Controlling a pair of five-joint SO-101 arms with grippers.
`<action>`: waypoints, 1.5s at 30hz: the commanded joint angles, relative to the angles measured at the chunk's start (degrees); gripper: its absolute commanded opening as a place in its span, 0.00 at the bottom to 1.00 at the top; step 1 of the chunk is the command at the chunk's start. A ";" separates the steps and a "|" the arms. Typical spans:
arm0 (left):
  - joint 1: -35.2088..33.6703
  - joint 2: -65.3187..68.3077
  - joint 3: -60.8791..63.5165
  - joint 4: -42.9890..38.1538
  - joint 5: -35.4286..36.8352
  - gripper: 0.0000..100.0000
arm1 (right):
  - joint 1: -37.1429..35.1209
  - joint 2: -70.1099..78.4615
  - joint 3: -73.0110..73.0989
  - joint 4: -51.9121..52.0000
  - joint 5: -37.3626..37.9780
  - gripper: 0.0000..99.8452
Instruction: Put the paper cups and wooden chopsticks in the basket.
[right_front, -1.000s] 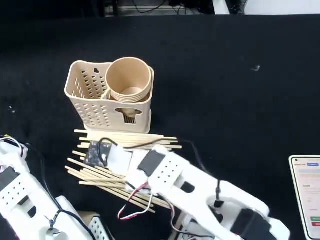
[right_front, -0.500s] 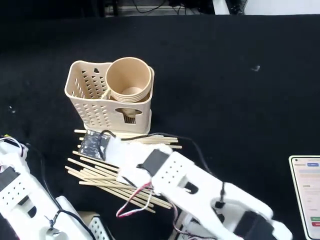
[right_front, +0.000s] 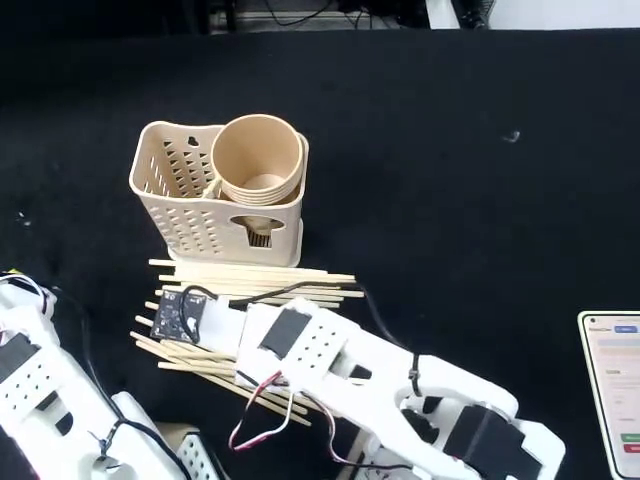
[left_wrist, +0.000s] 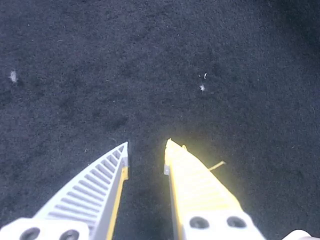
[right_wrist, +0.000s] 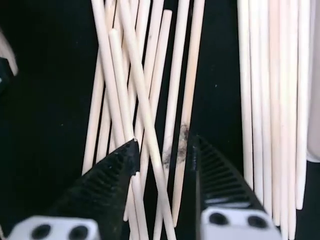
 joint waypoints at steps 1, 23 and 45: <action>0.04 -0.88 -1.45 -0.97 0.18 0.13 | -0.35 0.04 0.40 -2.11 0.18 0.17; 0.04 -0.88 -1.45 -0.97 0.18 0.13 | -4.66 6.37 -0.31 -2.73 -5.01 0.18; 0.04 -0.88 -1.45 -0.97 0.18 0.13 | 0.18 -4.00 -2.68 3.69 -4.13 0.01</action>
